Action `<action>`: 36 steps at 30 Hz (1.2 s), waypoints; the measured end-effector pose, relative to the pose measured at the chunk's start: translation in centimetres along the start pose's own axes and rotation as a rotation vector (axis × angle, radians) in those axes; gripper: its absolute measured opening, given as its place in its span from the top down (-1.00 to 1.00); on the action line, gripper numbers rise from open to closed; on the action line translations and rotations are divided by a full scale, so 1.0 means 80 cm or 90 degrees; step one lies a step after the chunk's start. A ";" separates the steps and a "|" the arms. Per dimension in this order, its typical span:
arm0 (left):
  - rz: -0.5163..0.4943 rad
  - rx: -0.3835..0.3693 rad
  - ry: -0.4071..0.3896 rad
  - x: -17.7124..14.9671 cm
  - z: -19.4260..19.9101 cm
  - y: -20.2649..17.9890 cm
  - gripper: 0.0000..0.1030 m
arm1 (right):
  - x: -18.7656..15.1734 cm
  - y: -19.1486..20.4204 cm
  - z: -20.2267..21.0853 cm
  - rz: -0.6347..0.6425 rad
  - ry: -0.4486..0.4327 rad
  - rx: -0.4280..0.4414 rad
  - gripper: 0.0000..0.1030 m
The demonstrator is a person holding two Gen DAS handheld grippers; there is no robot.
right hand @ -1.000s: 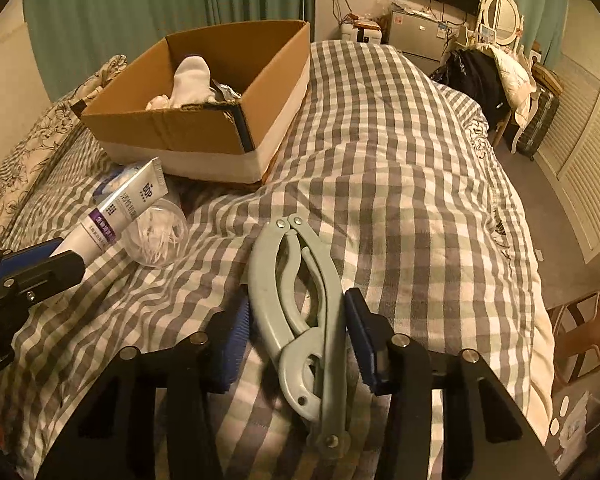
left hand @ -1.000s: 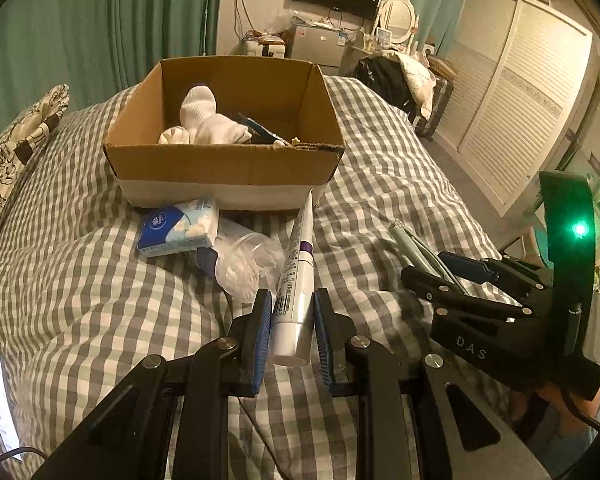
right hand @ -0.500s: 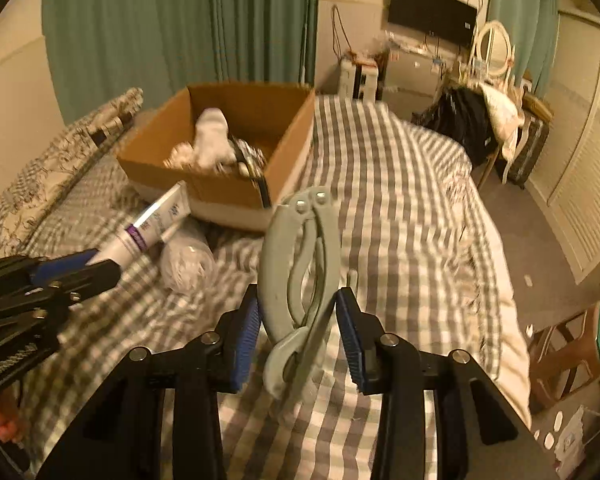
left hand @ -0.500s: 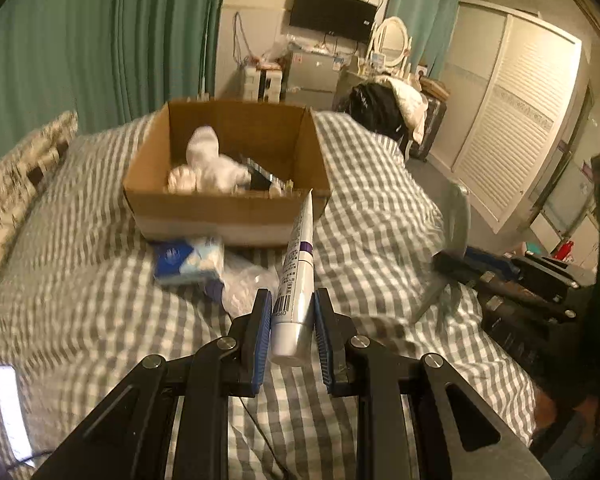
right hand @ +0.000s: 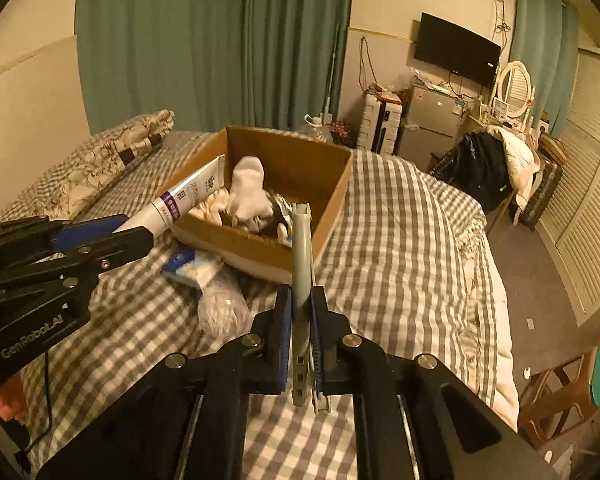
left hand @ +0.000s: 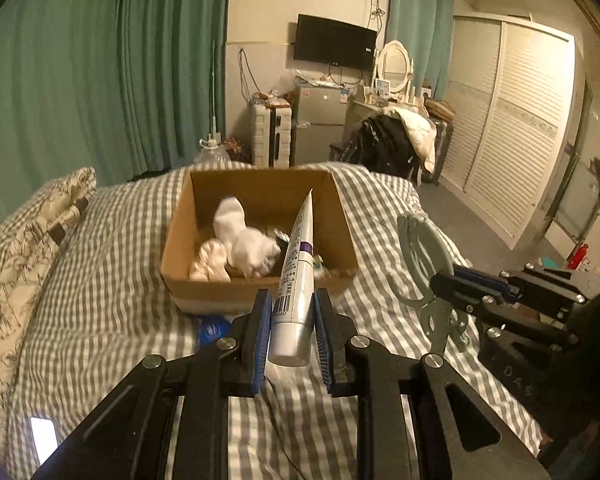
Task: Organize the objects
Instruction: 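Lower the tube and clip into the box with both grippers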
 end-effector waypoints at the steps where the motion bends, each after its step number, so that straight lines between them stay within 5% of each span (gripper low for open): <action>1: -0.003 0.001 -0.004 0.007 -0.002 0.002 0.59 | 0.011 0.000 -0.001 0.003 -0.008 0.002 0.84; 12: -0.006 0.028 0.006 0.081 -0.107 0.049 0.59 | 0.138 0.013 -0.069 0.025 -0.052 0.027 0.84; 21: 0.028 0.022 0.056 0.069 -0.203 0.085 0.53 | 0.150 0.006 -0.184 -0.005 -0.001 0.040 0.83; 23: 0.030 0.014 0.061 0.063 -0.209 0.089 0.40 | 0.147 0.001 -0.194 -0.026 -0.002 0.038 0.83; 25: 0.028 0.026 0.069 0.058 -0.209 0.094 -0.18 | 0.145 0.000 -0.195 -0.033 -0.011 0.034 0.80; 27: 0.025 0.043 0.064 0.056 -0.200 0.098 -0.32 | 0.146 0.000 -0.188 -0.029 -0.023 0.028 0.47; 32: 0.011 0.071 0.053 0.053 -0.153 0.104 -0.46 | 0.157 -0.002 -0.139 -0.024 -0.055 0.009 0.17; 36: 0.009 0.083 0.011 0.055 -0.096 0.109 -0.74 | 0.164 -0.004 -0.081 -0.030 -0.095 -0.001 -0.32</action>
Point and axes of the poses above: each gripper's, at about its wrist camera, not at the fingertips, and z roughly against the way its jaws point, y to its left, x to its top, the point moved 5 cm from there along -z, roughly the way its jaws point, and after that the axes turned 2 degrees about -y, right-handed, at the moved point
